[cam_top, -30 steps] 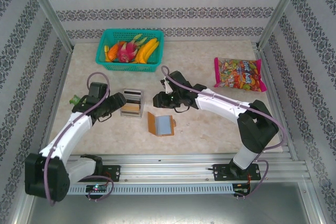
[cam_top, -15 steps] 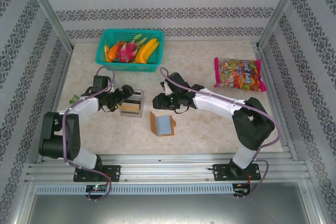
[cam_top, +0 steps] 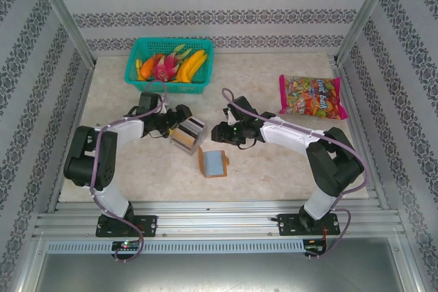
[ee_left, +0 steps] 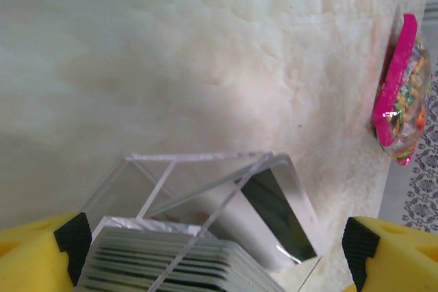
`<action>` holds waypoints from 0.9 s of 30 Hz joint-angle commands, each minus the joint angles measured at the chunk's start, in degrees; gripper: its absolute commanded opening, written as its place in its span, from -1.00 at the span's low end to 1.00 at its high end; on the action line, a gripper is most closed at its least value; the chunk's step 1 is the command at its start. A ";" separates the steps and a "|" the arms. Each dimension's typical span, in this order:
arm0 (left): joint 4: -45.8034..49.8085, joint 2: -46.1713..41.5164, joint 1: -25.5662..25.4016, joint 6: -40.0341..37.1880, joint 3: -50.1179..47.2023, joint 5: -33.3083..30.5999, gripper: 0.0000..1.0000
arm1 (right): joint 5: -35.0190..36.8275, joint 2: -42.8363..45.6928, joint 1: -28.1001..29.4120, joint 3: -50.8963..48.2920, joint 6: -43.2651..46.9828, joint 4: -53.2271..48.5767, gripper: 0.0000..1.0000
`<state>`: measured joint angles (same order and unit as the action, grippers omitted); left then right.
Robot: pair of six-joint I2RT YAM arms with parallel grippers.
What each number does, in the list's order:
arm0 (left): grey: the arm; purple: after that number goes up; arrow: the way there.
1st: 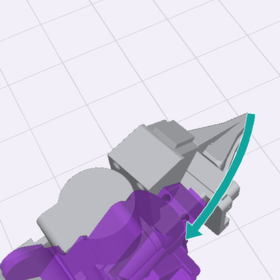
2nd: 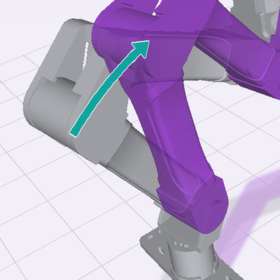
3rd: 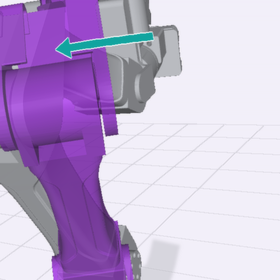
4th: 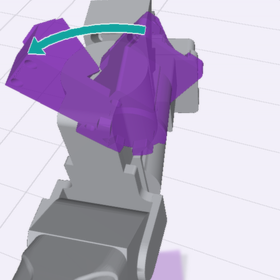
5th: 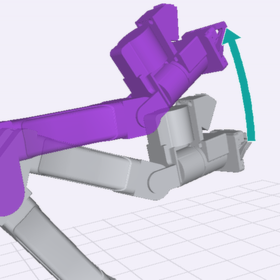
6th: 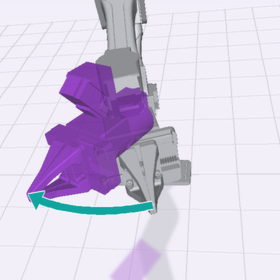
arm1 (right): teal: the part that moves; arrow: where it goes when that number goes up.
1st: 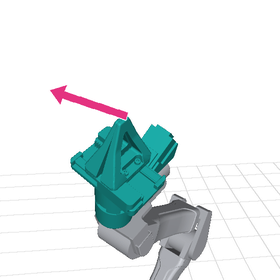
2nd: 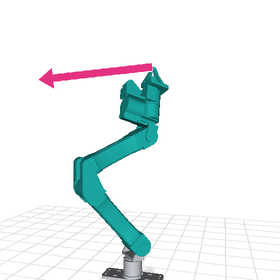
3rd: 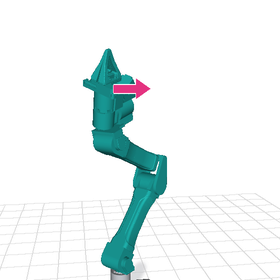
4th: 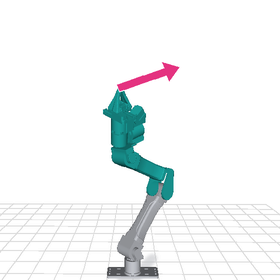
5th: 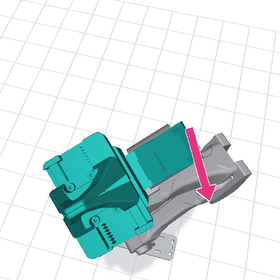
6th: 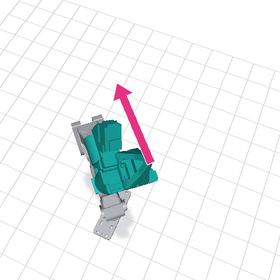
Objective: Put the credit cards into the card holder
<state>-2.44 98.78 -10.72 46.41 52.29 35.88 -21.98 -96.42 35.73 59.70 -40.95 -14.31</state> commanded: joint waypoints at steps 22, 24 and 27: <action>6.13 -23.78 -4.51 4.78 -13.66 -11.65 0.77 | -4.39 -1.05 -5.58 -0.46 -0.39 8.03 0.14; 3.34 -23.50 -4.50 5.43 -15.60 -10.26 0.81 | -6.58 -2.34 -6.72 0.25 -0.35 9.88 0.14; -0.98 -20.69 -4.53 7.57 -16.27 -8.51 0.81 | -9.73 -5.40 -8.07 2.13 -1.40 12.10 0.15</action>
<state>3.77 76.66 -15.64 50.87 36.40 24.21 -28.82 -99.79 28.58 59.18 -42.72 -6.00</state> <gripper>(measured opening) 0.904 0.573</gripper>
